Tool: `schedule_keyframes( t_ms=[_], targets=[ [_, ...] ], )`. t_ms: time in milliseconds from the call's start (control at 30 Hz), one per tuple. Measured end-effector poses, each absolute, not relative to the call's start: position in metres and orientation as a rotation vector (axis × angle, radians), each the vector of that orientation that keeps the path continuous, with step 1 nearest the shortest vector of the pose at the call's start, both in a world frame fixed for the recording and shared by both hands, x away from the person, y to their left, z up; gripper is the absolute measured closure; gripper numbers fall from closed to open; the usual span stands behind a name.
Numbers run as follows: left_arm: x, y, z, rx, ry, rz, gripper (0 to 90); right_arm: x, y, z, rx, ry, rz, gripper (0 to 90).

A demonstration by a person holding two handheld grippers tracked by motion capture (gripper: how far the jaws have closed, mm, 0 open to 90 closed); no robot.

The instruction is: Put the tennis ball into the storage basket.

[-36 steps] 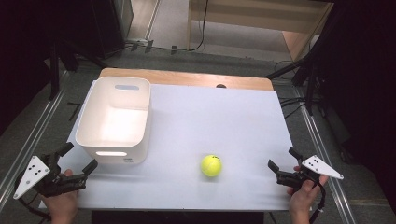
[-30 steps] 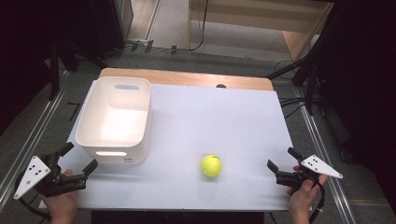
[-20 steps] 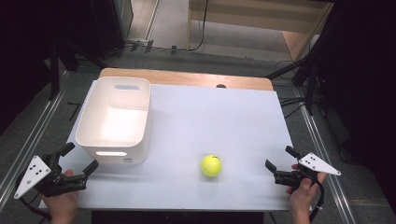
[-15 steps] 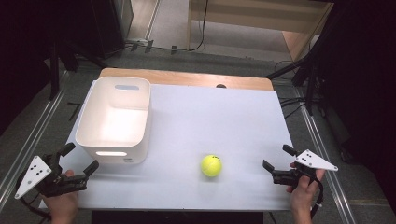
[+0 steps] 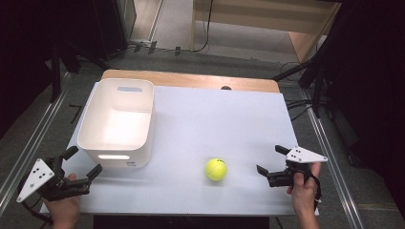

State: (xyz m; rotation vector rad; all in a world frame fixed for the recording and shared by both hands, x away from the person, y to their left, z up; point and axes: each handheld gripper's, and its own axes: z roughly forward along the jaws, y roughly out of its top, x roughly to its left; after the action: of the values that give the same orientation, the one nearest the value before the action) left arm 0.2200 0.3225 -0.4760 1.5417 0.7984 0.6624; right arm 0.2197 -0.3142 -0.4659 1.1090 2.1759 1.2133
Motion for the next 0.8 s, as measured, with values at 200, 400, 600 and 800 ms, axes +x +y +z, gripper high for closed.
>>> schedule_keyframes(
  t_ms=[200, 400, 600, 800],
  targets=[
    [0.220, 0.322, -0.476, 1.550, 0.793, 0.664, 0.0, 0.227, -0.308, -0.463, 1.090, 2.221, 1.244, 0.0],
    [0.220, 0.322, -0.476, 1.553, 0.790, 0.665, 0.0, 0.235, -0.297, -0.457, 1.070, 2.277, 1.255, 0.0],
    [0.220, 0.321, -0.476, 1.556, 0.788, 0.664, 0.0, 0.241, -0.288, -0.454, 1.052, 2.307, 1.255, 0.0],
    [0.220, 0.321, -0.476, 1.555, 0.789, 0.663, 0.0, 0.249, -0.276, -0.451, 1.033, 2.358, 1.228, 0.0]
  ],
)
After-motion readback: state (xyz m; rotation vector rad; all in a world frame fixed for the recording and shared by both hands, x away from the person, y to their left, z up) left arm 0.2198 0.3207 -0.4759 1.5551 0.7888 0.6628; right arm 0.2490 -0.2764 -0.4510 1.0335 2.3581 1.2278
